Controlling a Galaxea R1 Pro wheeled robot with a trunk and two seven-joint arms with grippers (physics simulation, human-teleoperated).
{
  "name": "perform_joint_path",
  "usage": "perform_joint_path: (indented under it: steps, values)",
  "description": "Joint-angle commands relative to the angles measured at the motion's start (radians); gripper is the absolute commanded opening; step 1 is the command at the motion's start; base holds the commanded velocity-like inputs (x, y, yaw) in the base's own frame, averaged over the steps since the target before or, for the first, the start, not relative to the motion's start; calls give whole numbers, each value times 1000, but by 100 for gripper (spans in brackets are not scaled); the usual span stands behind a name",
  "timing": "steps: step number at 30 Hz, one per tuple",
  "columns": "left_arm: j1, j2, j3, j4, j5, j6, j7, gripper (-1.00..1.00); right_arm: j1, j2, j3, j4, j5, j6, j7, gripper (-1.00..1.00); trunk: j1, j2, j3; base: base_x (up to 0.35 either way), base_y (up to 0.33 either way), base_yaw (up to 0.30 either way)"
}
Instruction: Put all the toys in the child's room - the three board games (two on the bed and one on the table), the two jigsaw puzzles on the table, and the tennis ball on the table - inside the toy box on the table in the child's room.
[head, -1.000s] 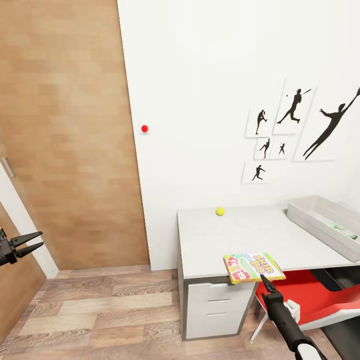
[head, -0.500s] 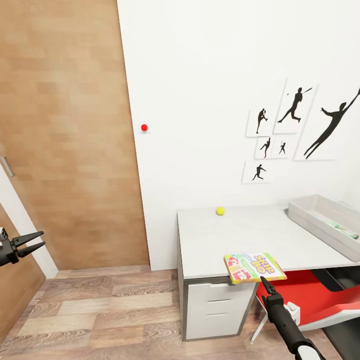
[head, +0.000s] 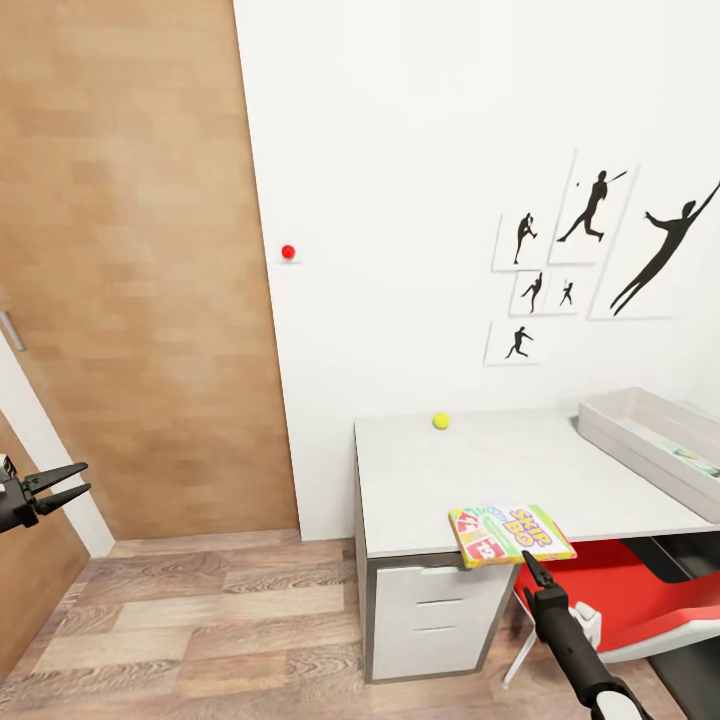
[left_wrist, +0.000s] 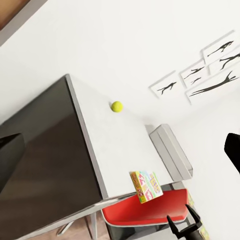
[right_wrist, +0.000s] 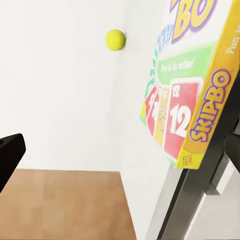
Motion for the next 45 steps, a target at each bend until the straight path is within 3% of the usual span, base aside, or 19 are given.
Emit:
perform_joint_path:
  steps: [1, 7, 15, 19, 36, 45]
  values:
    - [-1, -4, -1, 0, 2, 11, -3, 100, -1, -1, -3, 0, -9, 10, 11, 100, 4, -9, -5, 0, 0, 0]
    - [-1, -33, 1, -4, 2, 43, -3, 100, -1, -14, -3, 2, -11, 11, 24, 100, 27, -51, -24, 0, 0, 0]
    - [-1, -88, 0, -6, 2, 69, -3, 100, -1, -19, -4, 5, -12, 11, 25, 100, 27, -51, -24, 0, 0, 0]
    - [-1, -94, 1, -7, 3, 71, -3, 100, -1, -21, -8, 5, -11, 11, 24, 100, 27, -51, -24, 0, 0, 0]
    - [-1, -97, 1, -7, 2, 71, -4, 100, 1, -20, -22, 8, -11, 13, 24, 100, 92, -170, -77, 0, 0, 0]
    - [-1, -104, 1, -7, 2, 70, -4, 100, 1, -20, -55, 26, -14, 15, 24, 100, 127, -233, -105, 0, 0, 0]
